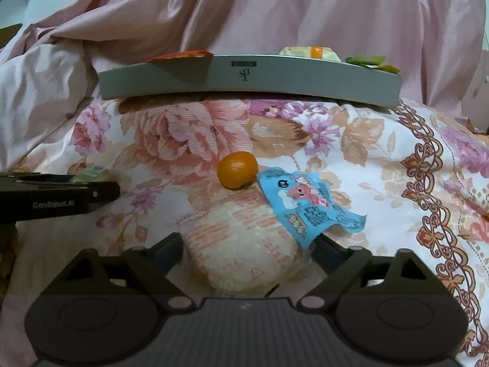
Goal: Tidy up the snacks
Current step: 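Grasp the green-labelled biscuit pack with the left gripper while the right gripper grasps the round cream cake, then lift both packs and carry them toward the grey tray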
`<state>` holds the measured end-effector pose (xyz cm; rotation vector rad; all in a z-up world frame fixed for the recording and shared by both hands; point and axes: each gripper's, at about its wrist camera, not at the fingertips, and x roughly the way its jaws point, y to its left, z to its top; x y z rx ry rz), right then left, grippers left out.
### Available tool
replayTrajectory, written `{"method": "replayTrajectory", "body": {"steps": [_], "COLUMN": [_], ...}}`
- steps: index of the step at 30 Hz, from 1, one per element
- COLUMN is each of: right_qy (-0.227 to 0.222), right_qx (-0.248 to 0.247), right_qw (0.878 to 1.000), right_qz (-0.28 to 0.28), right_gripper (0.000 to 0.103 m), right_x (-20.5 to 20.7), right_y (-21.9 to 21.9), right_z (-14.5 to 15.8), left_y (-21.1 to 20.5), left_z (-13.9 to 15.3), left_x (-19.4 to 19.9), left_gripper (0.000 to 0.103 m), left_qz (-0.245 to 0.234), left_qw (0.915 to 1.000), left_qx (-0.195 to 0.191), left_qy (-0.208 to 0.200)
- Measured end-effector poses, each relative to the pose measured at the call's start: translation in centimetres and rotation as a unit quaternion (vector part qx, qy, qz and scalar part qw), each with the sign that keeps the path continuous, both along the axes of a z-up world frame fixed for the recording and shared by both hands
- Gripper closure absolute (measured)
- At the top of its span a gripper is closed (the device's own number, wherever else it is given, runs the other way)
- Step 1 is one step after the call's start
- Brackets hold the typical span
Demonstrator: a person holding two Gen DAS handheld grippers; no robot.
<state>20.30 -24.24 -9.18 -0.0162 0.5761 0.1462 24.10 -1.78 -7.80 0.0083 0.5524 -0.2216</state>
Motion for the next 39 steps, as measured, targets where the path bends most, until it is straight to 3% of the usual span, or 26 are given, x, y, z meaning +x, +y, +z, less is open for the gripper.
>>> {"method": "replayTrajectory", "body": {"steps": [3,10,30,39], "right_qy": [-0.004,-0.004,0.033,0.025], "right_qx": [-0.007,-0.013,-0.038,-0.079], "right_qw": [1.0,1.0,0.997,0.995], "right_qz": [0.005,0.023,0.059,0.063], "right_gripper": [0.02,0.023,0.024,0.024], "right_x": [-0.2,-0.7,-3.9,-6.1], "right_y": [0.4,1.3,3.2,4.3], "right_z": [0.0,0.2,0.9,1.2], "left_y": [-0.3,-1.6,-1.7,-1.6], "left_z": [0.1,0.3,0.8,1.0], "left_x": [-0.3,-1.6,-6.1,-8.4], "left_gripper": [0.051,0.051,0.051,0.051], "left_qz": [-0.023,-0.072,-0.053,-0.036], "left_qw": [0.9997,0.9973,0.9977,0.9978], "left_qx": [-0.004,0.012,0.01,0.004], "left_qy": [-0.004,0.003,0.042,0.055]}}
